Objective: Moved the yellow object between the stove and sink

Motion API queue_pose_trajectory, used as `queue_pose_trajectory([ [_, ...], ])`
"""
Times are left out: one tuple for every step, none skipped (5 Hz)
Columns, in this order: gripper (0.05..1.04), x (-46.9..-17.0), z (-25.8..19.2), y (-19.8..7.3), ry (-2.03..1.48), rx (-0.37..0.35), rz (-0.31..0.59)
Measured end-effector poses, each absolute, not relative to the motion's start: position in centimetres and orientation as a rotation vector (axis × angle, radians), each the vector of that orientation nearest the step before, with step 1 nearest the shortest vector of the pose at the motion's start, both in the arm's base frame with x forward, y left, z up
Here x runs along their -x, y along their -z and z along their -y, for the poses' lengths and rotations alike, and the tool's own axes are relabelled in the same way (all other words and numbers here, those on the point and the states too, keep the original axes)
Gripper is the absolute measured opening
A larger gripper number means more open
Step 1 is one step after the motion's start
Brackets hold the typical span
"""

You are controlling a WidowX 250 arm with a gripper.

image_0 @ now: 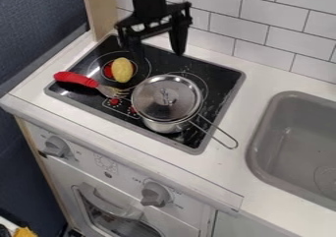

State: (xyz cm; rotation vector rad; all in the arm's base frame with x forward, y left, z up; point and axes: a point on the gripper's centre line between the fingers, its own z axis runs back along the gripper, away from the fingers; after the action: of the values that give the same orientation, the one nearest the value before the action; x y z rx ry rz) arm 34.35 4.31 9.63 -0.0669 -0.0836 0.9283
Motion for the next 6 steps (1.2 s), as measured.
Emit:
queue_pose_trajectory([
  [1.001, -35.0, -7.0, -10.7, -1.02, -0.089, 0.152],
  [1.001, -35.5, -7.9, -9.2, -1.002, -0.14, 0.112],
  [1.001, -35.8, -9.3, -7.8, -0.993, -0.187, 0.079],
  [1.001, -35.7, -10.6, -6.0, -0.954, -0.212, 0.002],
  [1.001, -35.8, -11.7, -5.1, -0.915, -0.203, -0.039],
  [1.001, -36.1, -12.5, -3.4, -0.835, -0.202, -0.098],
])
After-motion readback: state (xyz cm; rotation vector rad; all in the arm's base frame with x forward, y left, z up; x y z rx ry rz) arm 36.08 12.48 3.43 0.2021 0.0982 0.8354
